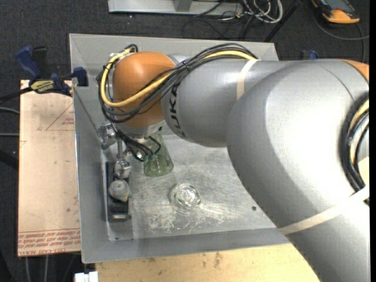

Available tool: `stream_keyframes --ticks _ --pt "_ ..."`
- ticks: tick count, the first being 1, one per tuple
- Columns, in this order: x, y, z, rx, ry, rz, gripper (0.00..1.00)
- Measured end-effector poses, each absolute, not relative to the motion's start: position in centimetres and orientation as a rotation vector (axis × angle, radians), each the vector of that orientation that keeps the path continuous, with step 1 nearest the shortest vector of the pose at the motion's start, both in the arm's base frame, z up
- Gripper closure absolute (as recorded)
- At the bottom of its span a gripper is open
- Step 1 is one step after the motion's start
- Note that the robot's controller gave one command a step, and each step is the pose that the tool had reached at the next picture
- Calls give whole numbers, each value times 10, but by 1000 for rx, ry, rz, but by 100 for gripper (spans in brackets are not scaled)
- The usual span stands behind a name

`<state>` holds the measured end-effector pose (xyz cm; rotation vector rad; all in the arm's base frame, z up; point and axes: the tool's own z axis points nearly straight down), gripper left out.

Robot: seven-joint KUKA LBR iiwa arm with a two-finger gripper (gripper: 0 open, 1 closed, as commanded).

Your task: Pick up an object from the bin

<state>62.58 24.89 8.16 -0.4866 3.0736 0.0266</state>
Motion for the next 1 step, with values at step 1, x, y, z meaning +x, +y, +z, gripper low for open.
stream_keyframes --ticks 1 --pt "620 248 81 -497 3114 17 100"
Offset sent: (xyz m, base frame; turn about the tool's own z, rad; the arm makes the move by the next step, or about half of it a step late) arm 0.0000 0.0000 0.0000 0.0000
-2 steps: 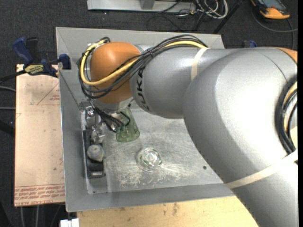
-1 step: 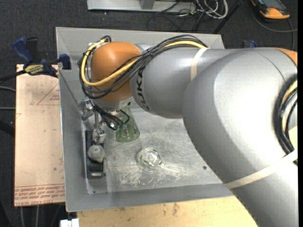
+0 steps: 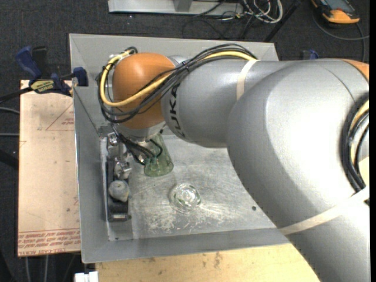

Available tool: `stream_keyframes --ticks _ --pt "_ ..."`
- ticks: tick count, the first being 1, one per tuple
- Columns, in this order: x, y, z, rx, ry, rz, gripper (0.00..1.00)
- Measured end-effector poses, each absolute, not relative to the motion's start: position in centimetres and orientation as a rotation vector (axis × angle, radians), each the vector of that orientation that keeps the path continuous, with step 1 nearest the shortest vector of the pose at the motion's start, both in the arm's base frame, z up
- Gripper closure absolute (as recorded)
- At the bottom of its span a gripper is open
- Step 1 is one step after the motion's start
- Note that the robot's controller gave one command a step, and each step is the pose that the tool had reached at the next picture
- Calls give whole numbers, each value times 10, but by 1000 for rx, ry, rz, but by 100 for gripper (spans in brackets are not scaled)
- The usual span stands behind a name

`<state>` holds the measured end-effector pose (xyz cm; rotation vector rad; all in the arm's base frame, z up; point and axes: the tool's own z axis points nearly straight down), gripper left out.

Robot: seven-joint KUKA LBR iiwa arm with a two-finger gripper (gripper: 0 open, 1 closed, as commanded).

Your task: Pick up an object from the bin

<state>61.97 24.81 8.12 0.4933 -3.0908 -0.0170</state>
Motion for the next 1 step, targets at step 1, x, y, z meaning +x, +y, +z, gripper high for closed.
stream_keyframes --ticks 1 --pt "626 248 81 496 -3131 -27 0"
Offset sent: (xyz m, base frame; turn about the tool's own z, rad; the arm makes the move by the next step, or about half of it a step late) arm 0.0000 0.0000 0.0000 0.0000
